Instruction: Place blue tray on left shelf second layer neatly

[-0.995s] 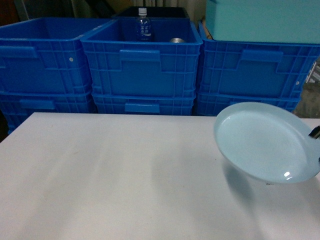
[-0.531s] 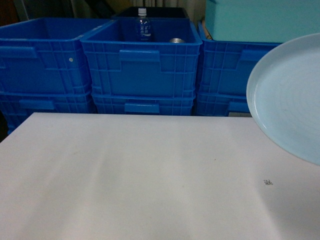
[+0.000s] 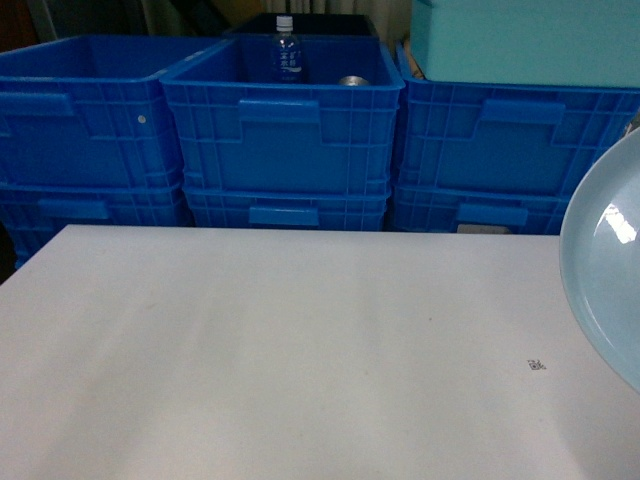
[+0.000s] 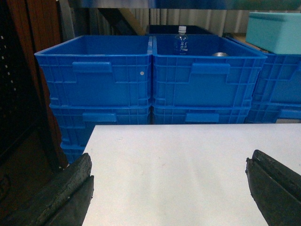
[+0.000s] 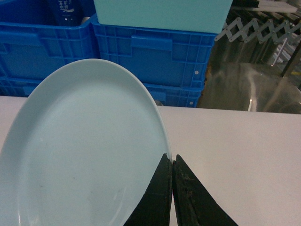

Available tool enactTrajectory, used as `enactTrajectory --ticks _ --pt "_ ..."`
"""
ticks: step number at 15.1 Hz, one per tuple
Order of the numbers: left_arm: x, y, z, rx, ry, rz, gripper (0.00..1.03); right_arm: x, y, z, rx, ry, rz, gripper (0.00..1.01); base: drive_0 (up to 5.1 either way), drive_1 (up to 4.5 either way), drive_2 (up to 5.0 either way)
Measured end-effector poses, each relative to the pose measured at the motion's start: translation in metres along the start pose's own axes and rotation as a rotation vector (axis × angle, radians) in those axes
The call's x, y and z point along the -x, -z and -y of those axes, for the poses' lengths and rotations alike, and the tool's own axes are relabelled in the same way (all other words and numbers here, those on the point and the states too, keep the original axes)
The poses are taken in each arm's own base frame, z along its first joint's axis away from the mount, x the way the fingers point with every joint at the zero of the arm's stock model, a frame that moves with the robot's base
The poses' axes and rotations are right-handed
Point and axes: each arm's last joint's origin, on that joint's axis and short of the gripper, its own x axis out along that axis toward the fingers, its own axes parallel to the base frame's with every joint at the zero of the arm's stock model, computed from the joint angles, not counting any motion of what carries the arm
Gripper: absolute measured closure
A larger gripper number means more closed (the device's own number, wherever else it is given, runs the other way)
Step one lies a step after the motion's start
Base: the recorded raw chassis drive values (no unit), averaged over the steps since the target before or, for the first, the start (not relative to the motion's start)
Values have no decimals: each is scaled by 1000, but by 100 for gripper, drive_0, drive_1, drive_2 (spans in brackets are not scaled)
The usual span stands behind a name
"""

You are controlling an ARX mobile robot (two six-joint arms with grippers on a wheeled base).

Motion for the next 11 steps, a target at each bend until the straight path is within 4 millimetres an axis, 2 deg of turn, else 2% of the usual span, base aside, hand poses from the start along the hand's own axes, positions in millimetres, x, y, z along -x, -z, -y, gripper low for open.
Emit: enactTrajectory --ticks 7,11 --pt "0 0 0 0 0 0 5 -5 1 -25 14 -12 48 99 0 0 0" --pt "0 0 0 0 0 0 5 -6 2 -19 19 0 66 99 0 0 0"
